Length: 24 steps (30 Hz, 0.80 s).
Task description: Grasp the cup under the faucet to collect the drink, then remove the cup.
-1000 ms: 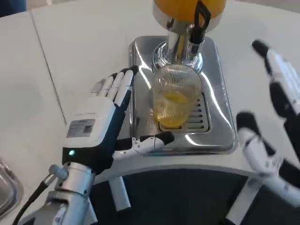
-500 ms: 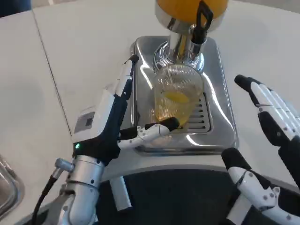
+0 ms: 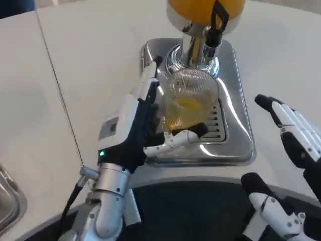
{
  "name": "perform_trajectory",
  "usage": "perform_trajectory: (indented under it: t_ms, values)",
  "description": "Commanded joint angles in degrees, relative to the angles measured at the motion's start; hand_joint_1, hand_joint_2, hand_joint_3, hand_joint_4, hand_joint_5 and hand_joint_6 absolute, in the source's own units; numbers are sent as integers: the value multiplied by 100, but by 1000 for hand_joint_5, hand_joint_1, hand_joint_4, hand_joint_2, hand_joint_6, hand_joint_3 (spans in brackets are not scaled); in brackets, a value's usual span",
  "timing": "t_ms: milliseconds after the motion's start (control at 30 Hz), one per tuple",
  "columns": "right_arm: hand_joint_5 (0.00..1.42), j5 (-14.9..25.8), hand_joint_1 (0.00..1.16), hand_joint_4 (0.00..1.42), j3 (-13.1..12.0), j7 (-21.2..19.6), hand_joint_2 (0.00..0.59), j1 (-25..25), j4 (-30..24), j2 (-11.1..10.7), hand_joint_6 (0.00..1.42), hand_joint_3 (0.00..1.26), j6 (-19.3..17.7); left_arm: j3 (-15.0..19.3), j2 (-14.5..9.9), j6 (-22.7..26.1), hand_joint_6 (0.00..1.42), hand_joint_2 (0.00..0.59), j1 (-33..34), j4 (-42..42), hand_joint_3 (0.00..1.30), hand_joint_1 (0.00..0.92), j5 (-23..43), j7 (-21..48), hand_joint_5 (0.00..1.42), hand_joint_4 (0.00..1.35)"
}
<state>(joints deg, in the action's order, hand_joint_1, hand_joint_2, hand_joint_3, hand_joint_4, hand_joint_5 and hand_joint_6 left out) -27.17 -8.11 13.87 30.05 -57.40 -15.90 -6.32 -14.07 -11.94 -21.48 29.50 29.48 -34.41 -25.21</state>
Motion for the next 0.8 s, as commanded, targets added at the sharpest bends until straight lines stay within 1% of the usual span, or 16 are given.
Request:
perform_trajectory:
  t_ms: [33,233,400,500,600,700,733,767,800]
  values:
    - [6,100,295,0,-5,50,454,94,-116,41,41,26,-75,-86,137,-50,224,31,191,328,0,285,-52,-202,218,0]
    - [17,107,299,0,24,169,454,141,-148,40,55,26,8,-74,224,-105,254,32,404,675,0,300,9,-405,242,0]
    - [22,116,300,0,46,326,454,-109,-204,26,57,26,250,-92,323,-125,271,38,579,965,0,315,48,-548,269,0]
    - [25,99,300,0,82,405,454,-244,-211,19,58,26,370,-123,365,-159,304,42,669,1071,0,323,32,-592,299,0]
    - [30,90,301,0,93,454,454,-348,-210,24,59,26,483,-152,412,-172,372,41,731,1171,0,344,21,-628,342,0]
    - [36,90,302,0,82,478,454,-385,-208,34,71,32,566,-205,464,-149,472,50,771,1282,4,386,-10,-671,404,35]
    - [37,94,302,0,77,484,454,-389,-209,38,73,33,588,-216,488,-125,564,52,779,1305,20,402,-21,-708,456,61]
    - [37,97,302,0,69,485,454,-384,-210,39,74,34,603,-228,501,-111,693,53,787,1323,51,419,-25,-745,524,103]
    - [39,95,302,0,62,485,454,-374,-213,40,75,34,615,-238,524,-90,780,54,792,1336,86,436,-26,-783,581,140]
